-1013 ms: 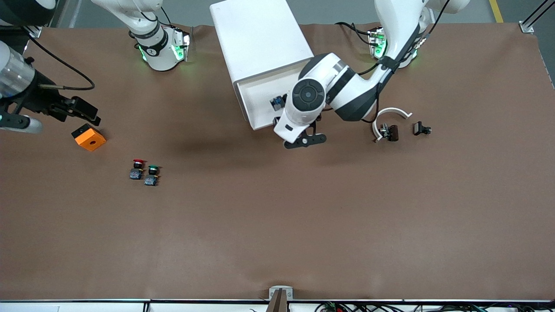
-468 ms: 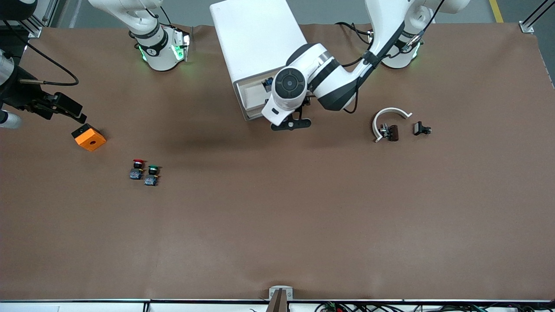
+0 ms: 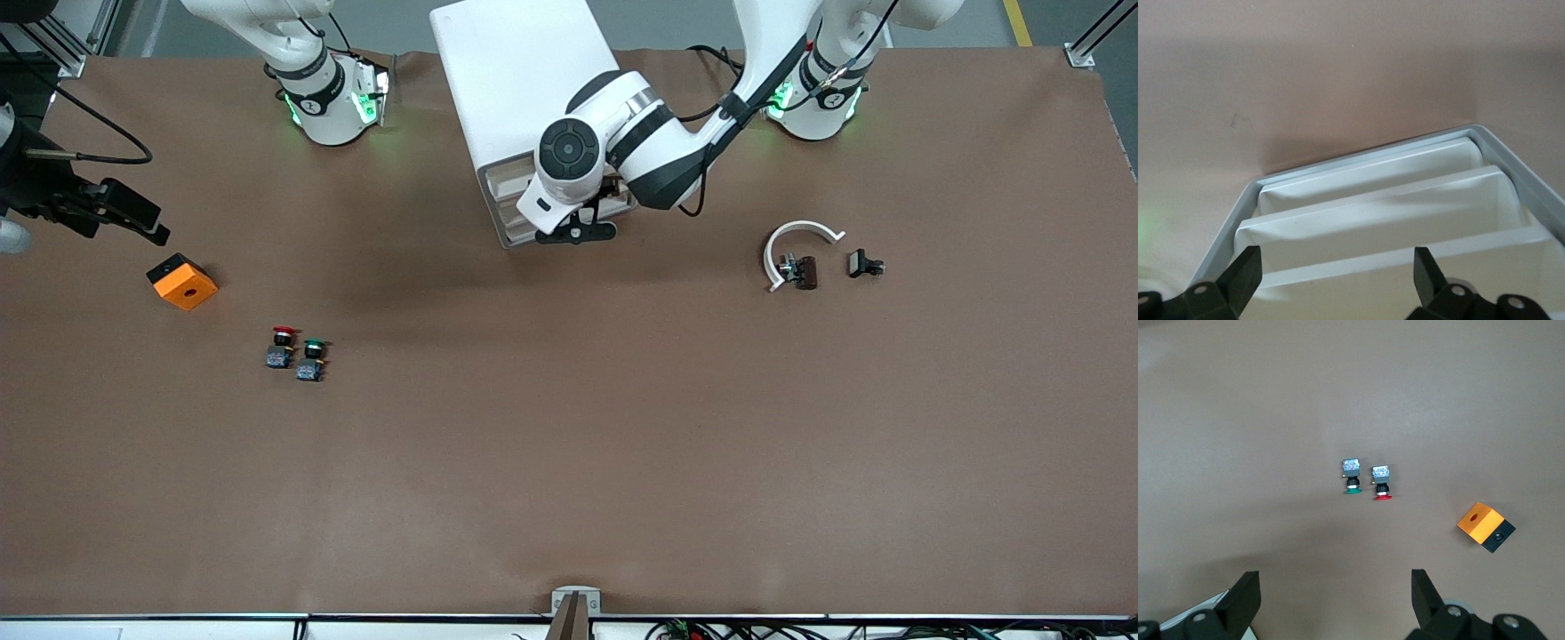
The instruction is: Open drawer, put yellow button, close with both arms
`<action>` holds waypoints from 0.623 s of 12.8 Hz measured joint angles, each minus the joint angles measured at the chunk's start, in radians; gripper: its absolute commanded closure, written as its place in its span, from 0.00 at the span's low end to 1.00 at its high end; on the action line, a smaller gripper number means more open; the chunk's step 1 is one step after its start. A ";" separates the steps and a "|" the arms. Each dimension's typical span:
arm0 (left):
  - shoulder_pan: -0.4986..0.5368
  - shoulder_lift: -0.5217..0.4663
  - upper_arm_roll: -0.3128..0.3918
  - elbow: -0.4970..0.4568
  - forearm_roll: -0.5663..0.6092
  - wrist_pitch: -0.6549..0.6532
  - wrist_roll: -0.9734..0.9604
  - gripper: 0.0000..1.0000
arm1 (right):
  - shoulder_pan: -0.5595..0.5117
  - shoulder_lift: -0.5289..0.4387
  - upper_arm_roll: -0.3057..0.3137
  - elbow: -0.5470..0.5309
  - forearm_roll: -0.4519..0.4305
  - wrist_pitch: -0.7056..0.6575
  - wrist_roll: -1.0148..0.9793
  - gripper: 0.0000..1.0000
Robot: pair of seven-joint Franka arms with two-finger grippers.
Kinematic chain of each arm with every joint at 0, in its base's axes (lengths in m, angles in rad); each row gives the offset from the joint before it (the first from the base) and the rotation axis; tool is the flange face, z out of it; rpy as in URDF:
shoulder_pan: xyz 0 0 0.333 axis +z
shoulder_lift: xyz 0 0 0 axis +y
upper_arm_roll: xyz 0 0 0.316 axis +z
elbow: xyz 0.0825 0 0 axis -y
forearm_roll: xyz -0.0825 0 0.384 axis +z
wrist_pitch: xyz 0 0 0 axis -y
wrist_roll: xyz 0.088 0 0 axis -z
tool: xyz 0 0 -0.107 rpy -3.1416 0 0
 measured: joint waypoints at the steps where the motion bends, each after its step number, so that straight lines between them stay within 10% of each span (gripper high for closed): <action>1: -0.005 0.000 0.000 0.000 -0.001 0.000 0.000 0.00 | 0.001 0.000 0.000 0.005 0.000 -0.012 0.000 0.00; 8: -0.019 0.002 0.002 0.008 0.010 0.002 0.000 0.00 | 0.003 -0.001 0.001 0.045 0.000 -0.066 0.000 0.00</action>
